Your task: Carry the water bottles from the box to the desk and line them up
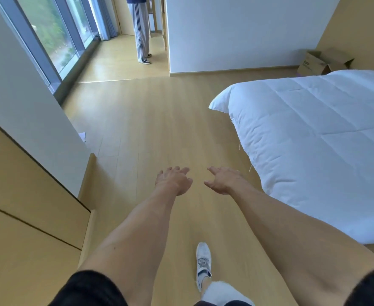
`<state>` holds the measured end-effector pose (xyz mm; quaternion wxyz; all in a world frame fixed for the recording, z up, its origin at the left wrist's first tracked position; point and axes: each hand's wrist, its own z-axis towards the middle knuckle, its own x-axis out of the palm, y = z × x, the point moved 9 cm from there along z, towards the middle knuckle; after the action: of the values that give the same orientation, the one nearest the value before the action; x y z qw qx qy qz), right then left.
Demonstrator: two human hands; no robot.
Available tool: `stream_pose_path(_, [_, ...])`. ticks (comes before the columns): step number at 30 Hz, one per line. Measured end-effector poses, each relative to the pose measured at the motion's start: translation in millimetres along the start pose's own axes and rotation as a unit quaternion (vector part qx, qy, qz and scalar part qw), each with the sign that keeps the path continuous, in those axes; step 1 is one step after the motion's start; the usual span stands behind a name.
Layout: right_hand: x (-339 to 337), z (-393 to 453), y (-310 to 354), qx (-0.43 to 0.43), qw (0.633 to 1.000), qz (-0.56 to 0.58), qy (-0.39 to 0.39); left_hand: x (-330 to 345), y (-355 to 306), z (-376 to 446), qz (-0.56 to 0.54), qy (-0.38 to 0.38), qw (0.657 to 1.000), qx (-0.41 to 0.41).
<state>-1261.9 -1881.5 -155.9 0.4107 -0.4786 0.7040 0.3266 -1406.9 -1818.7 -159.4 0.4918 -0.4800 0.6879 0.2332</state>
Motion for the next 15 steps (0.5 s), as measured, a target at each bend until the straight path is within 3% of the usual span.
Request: stream_pose_path(15, [-129.2, 278.9, -1.4, -0.038, 0.999, 0.02, 0.027, -139.3, 25.2, 253.0, -0.018, 0.0, 0.998, -0.052])
